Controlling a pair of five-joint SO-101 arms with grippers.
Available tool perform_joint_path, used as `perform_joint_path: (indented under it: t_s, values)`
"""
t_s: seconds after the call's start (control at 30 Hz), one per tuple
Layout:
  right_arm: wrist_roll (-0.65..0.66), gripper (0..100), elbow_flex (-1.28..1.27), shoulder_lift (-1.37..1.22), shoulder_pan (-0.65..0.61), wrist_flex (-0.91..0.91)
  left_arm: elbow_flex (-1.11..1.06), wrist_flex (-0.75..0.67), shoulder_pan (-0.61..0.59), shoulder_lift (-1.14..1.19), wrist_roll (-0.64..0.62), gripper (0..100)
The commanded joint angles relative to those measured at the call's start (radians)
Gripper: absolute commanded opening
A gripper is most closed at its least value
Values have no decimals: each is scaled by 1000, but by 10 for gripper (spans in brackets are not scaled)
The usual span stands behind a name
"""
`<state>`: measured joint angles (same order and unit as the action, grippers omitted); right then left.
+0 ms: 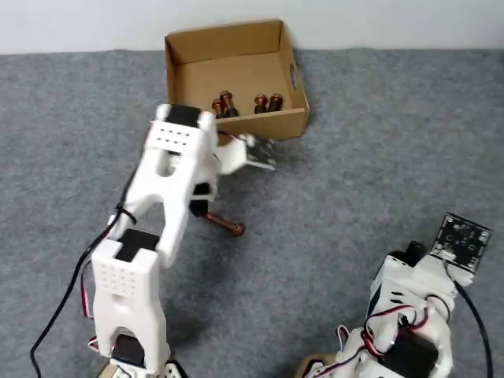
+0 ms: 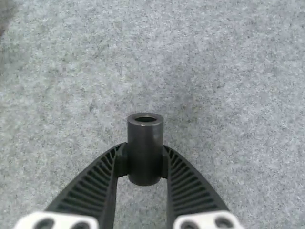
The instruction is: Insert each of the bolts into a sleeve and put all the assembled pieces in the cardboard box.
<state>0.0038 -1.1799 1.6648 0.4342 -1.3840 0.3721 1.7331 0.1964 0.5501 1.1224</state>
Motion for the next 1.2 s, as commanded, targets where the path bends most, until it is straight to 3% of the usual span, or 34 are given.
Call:
perform_joint_path:
  t_s: [0.0,0.43,0.57,0.73,0.93,1.17]
  values:
    - [25,8,9,-5,5,25,-25,3,69,-55,48,152]
    - [25,8,9,-5,5,27,-142,-201,146,20,55,152]
    - [25,8,9,-5,5,27,-61,-189,146,135,51,152]
    - [25,8,9,-5,5,27,117,-69,147,244,51,146]
    - [23,8,9,-5,2,27,265,2,152,325,44,7]
    - [20,8,9,4,-173,27,358,20,180,221,-328,9]
